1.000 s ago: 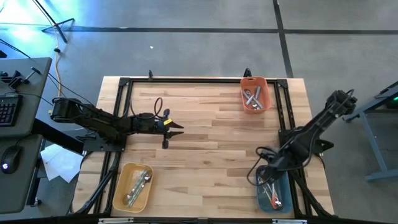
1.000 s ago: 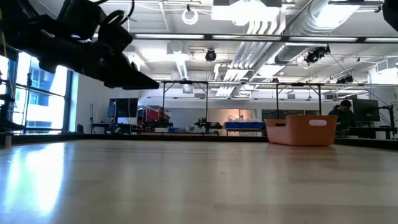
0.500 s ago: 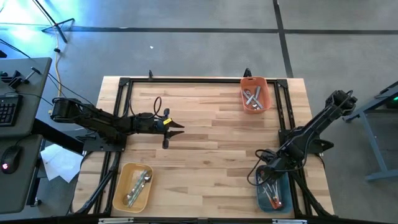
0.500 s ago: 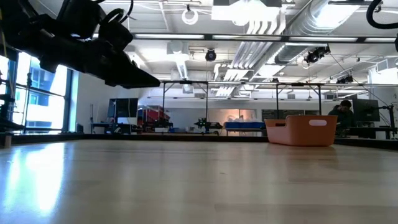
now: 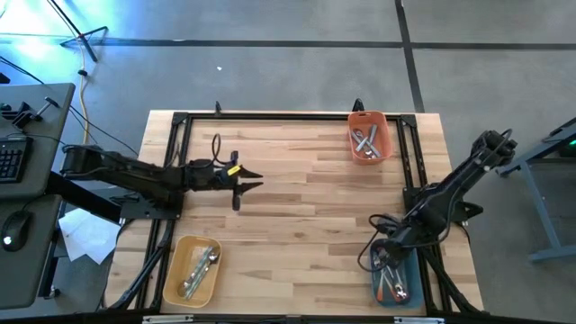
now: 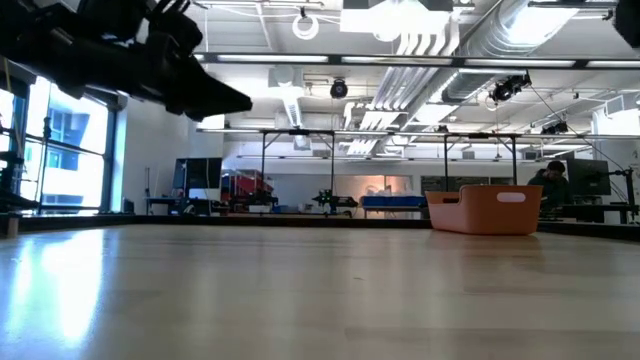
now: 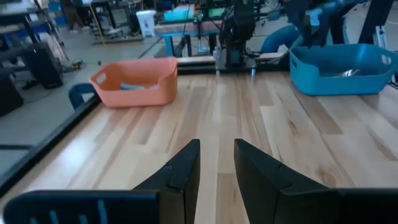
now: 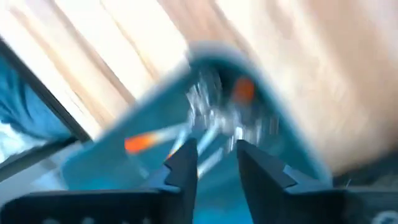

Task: Sort silverware by color (type)
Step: Return to Home Position

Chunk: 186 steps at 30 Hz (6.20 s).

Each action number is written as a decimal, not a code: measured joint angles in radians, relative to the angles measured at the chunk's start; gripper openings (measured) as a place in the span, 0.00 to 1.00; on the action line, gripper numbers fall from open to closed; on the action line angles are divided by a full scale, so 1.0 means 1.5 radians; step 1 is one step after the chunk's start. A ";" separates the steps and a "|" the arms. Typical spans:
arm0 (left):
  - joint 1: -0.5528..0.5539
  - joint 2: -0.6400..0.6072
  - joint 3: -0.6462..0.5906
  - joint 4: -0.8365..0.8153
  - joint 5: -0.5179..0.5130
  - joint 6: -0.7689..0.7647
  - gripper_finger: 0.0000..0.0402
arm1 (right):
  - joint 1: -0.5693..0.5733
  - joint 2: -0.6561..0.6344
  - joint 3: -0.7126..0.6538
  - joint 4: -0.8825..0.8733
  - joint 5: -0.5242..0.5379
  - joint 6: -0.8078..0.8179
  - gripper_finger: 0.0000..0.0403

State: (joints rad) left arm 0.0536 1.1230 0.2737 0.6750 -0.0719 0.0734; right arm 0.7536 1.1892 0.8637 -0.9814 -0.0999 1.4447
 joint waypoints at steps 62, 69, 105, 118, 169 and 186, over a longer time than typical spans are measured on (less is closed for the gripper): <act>0.129 -0.746 -0.172 -0.405 0.042 0.057 0.00 | -0.650 -0.586 -0.569 1.025 -0.006 -1.171 0.00; 0.131 -0.746 -0.175 -0.432 0.022 0.072 0.00 | -0.687 -0.627 -0.569 1.015 -0.039 -1.131 0.00; 0.135 -0.742 -0.174 -0.438 0.006 0.083 0.00 | -0.651 -0.785 -0.569 0.733 0.111 -1.076 0.00; 0.148 -0.692 -0.174 -0.439 0.000 -0.021 0.00 | -0.674 -0.778 -0.569 0.681 0.177 -1.084 0.00; 0.147 -0.682 -0.174 -0.438 0.001 -0.024 0.01 | -0.674 -0.778 -0.569 0.681 0.177 -1.091 0.00; 0.147 -0.682 -0.174 -0.438 0.001 -0.024 0.01 | -0.674 -0.778 -0.569 0.681 0.177 -1.091 0.00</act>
State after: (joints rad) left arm 0.2741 0.1001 0.0124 0.0185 -0.0711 0.0372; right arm -0.2577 0.0222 0.0097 0.0402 0.1652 -0.1913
